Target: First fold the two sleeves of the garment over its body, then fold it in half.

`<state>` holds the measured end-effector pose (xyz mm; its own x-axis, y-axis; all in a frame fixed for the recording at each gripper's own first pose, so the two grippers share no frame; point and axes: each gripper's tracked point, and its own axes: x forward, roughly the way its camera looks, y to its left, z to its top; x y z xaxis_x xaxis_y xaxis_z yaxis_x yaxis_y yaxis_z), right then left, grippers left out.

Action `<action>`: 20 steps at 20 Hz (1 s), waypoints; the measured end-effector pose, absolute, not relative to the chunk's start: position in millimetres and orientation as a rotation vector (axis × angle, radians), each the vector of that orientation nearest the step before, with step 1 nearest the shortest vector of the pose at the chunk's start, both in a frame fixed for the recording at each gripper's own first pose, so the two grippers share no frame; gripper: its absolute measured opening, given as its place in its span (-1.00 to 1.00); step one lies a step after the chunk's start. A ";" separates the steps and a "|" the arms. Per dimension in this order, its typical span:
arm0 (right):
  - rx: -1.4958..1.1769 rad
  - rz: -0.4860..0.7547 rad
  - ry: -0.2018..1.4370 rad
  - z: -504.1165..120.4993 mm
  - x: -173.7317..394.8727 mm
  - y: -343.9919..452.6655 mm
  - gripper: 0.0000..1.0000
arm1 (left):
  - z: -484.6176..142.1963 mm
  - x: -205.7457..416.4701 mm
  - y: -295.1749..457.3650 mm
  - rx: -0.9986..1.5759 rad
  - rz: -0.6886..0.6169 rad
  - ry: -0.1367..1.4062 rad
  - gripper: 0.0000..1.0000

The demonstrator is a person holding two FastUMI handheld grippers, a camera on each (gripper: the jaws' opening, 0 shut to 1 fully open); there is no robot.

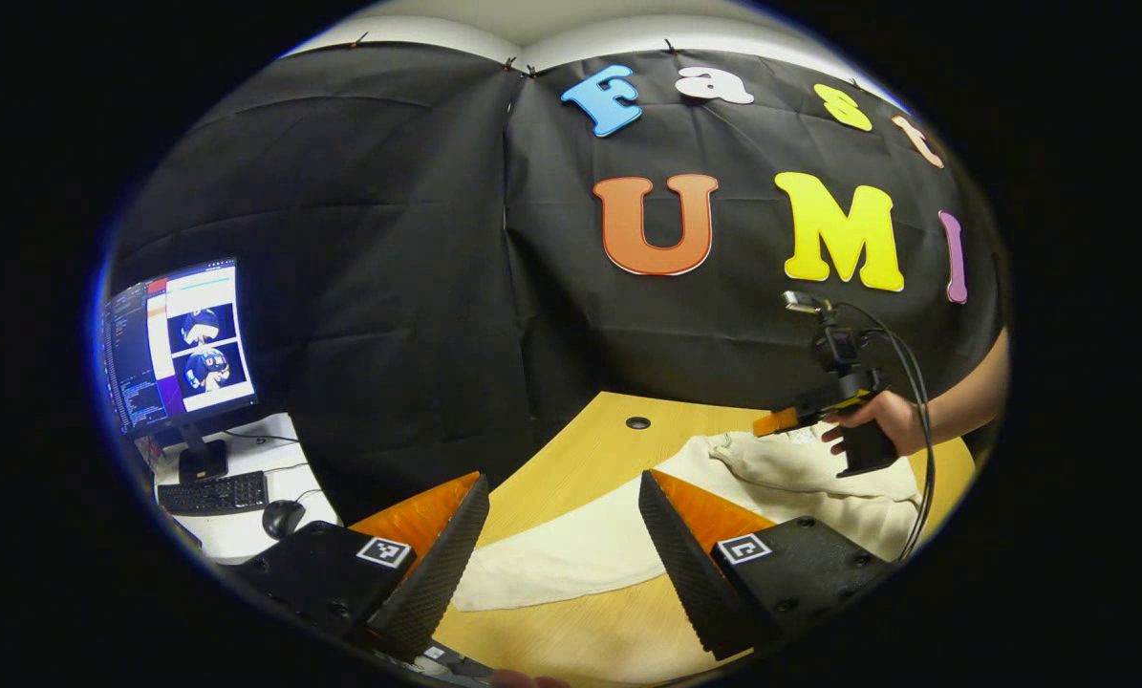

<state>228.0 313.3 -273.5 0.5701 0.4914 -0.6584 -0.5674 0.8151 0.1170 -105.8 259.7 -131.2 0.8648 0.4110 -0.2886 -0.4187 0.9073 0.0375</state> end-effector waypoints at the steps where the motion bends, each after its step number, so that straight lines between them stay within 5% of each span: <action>1: -0.095 0.622 0.711 -259.2 222.4 306.9 0.24 | -132.4 -108.1 262.3 -0.020 0.425 0.290 0.99; 7: -0.028 0.602 0.482 -152.4 169.7 250.6 0.22 | -147.8 -132.0 282.5 0.006 0.388 0.293 0.99; 9: -0.023 0.591 0.372 -112.2 150.7 233.6 0.98 | -157.7 -138.9 288.3 0.006 0.377 0.305 0.99; 20: -0.049 0.641 0.248 -22.0 38.7 165.7 0.95 | -247.2 -172.8 317.2 -0.041 0.301 0.448 1.00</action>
